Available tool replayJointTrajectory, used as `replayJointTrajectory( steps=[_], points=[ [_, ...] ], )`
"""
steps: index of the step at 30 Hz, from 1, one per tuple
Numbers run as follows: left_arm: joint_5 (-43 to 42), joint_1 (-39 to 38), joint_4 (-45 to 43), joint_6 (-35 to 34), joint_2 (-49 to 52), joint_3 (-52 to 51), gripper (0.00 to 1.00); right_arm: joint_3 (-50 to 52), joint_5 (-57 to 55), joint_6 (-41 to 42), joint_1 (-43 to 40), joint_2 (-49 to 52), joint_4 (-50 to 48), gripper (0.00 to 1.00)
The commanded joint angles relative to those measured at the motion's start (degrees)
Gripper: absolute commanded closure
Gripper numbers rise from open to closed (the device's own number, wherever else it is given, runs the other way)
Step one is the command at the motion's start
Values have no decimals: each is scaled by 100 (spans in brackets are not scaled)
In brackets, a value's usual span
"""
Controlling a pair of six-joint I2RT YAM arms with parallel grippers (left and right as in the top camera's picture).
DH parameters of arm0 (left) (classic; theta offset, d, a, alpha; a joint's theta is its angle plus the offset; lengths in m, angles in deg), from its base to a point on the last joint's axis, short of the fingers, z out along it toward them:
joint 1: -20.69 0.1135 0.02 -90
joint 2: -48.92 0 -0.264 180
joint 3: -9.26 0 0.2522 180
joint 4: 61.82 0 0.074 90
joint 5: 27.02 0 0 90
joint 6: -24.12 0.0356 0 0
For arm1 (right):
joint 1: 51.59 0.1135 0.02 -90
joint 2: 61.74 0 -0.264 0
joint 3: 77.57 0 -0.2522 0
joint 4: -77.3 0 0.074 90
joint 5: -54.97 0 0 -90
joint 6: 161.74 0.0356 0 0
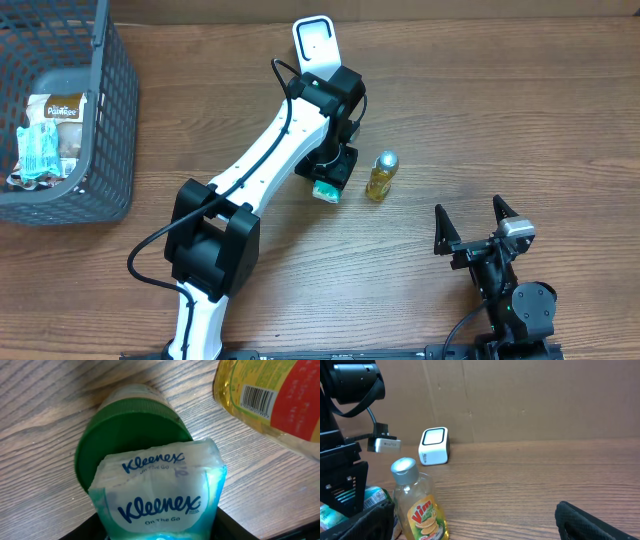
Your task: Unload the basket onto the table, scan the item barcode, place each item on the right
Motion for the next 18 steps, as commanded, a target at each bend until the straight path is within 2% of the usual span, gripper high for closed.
replayJointTrajectory(
  steps=[1, 8, 15, 18],
  points=[
    [-61, 146, 151, -42, 66, 452, 50, 61, -31, -46, -15, -46, -35, 0],
    [-24, 468, 509, -9, 66, 1071, 48, 61, -31, -46, -15, -46, -35, 0],
    [846, 828, 555, 0, 68, 896, 49, 61, -31, -46, -15, -46, -35, 0],
    [883, 870, 549, -7, 68, 756, 49, 61, -31, -46, -15, -46, -35, 0]
  ],
)
